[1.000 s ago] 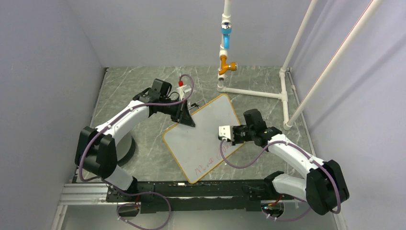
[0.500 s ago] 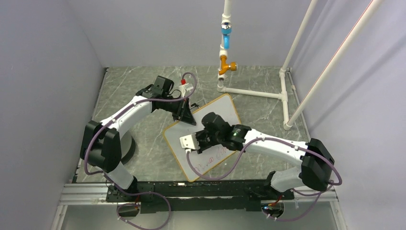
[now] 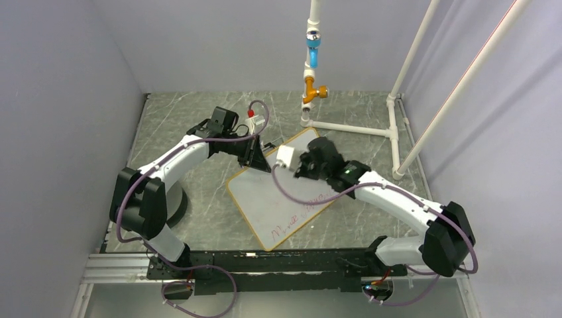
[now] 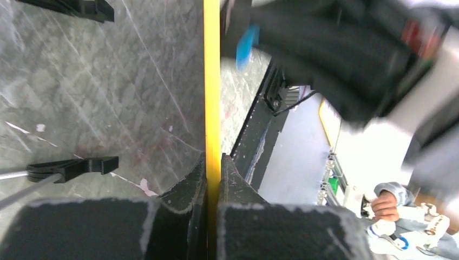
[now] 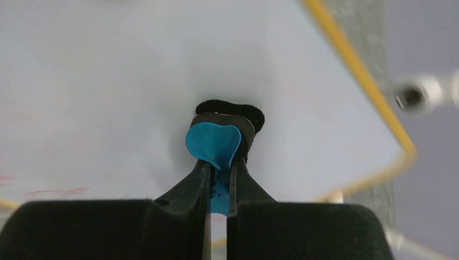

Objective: Erase the whiteboard
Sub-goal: Erase the whiteboard at the center of the board.

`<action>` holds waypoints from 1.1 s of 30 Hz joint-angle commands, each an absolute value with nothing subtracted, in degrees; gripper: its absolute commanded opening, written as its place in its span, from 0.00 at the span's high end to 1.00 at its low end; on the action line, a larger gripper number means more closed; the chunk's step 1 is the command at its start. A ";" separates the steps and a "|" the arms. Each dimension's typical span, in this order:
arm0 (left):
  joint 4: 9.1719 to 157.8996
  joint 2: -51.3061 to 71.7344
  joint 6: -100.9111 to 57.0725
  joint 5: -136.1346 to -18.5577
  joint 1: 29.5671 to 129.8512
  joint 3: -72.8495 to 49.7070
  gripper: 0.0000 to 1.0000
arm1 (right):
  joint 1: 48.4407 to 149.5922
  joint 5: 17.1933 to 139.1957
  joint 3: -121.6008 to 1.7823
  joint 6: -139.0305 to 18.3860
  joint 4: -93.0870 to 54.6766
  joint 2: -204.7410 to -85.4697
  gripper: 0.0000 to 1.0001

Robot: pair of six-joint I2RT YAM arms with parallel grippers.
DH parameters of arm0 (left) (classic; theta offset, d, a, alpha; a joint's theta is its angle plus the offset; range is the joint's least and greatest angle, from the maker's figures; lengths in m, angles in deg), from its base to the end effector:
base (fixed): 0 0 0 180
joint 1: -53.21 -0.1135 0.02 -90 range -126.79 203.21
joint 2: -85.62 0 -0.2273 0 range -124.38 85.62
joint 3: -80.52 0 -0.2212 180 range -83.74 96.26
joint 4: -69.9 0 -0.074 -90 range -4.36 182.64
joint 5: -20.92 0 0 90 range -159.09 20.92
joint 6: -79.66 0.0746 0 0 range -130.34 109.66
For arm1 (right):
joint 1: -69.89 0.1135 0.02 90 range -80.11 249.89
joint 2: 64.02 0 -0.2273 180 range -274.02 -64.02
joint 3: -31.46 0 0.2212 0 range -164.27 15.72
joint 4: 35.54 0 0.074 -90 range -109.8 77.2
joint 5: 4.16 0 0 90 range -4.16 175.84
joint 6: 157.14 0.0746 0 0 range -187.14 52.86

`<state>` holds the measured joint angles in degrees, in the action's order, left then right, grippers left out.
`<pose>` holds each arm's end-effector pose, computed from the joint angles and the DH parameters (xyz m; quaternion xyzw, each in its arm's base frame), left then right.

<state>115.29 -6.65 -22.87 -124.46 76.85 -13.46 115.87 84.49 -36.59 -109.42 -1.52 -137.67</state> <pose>0.2696 -0.1850 0.2253 0.2329 0.8176 -0.5075 0.1403 0.2007 0.2102 0.2153 -0.6336 0.6460 0.0244 0.4250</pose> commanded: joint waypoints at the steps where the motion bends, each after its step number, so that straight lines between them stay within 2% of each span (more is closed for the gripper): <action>1: 110.26 -1.34 -29.02 -135.55 77.40 -15.68 1.00 | 106.10 89.80 -35.38 -105.15 -7.11 -134.91 1.00; 7: 106.10 2.05 -32.93 -134.94 77.12 -19.40 1.00 | 99.85 87.32 -41.43 -96.95 -5.61 -140.48 1.00; 10: 105.46 3.20 -33.28 -134.52 76.79 -21.03 1.00 | 97.82 76.79 -44.16 -95.61 -0.73 -140.76 1.00; 14: 104.67 3.54 -33.54 -134.15 75.94 -21.16 1.00 | 99.58 58.17 -39.67 -99.40 2.98 -136.89 1.00; 20: 100.74 4.54 -36.57 -133.11 75.40 -22.16 1.00 | 104.63 51.90 -34.99 -103.87 5.66 -135.45 1.00; 24: 98.20 5.76 -38.65 -132.31 74.82 -23.43 1.00 | 103.31 56.41 -35.03 -104.09 5.83 -136.18 1.00; 29: 92.71 7.81 -42.45 -131.32 74.64 -26.56 1.00 | 98.45 69.53 -33.61 -98.36 -1.94 -133.64 1.00; 33: 89.76 9.21 -44.43 -131.03 74.61 -28.47 1.00 | 94.21 72.97 -31.34 -94.78 -6.49 -129.84 1.00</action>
<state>98.61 4.72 -39.09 -124.55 74.49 -28.41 97.44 66.20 -32.94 -99.30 1.00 -134.33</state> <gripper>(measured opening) 0.060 0.086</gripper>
